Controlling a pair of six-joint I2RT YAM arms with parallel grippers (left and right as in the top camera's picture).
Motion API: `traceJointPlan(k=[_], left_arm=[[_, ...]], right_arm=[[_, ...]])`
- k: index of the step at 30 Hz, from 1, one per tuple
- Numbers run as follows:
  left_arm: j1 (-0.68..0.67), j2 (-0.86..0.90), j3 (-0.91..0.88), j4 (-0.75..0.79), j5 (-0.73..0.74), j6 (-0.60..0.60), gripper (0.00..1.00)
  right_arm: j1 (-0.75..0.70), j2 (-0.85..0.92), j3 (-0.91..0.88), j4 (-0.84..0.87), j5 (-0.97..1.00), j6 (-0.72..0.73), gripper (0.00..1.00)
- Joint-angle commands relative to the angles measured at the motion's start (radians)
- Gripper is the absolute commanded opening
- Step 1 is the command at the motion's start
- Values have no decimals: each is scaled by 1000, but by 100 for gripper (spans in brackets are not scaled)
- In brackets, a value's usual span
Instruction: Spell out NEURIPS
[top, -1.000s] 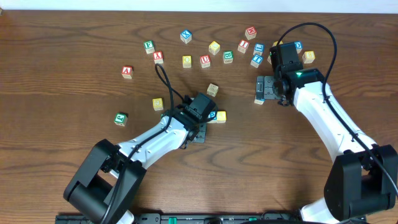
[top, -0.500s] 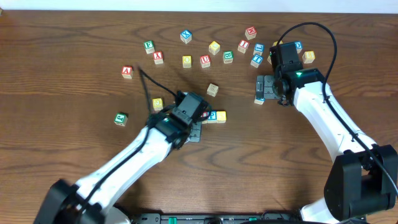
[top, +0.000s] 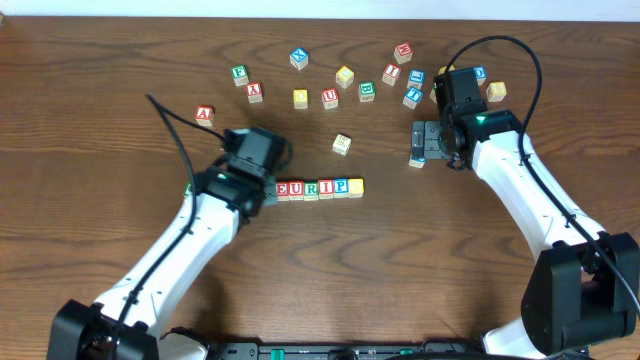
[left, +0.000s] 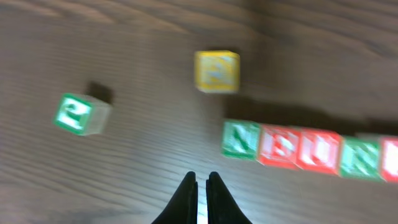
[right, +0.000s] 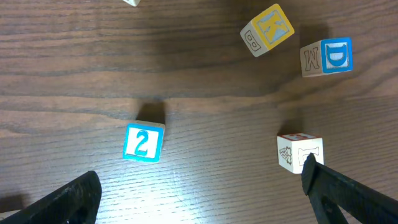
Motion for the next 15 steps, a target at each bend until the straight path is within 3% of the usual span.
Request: traceJointPlan(k=[1,15], left_arm=[[58,9,-8,7,-23,28,7],[89,153,-9,50,36,58,8]], right_arm=[[-2,1,21,3,2,8,99],[-2,1,21,3,3,9,99]])
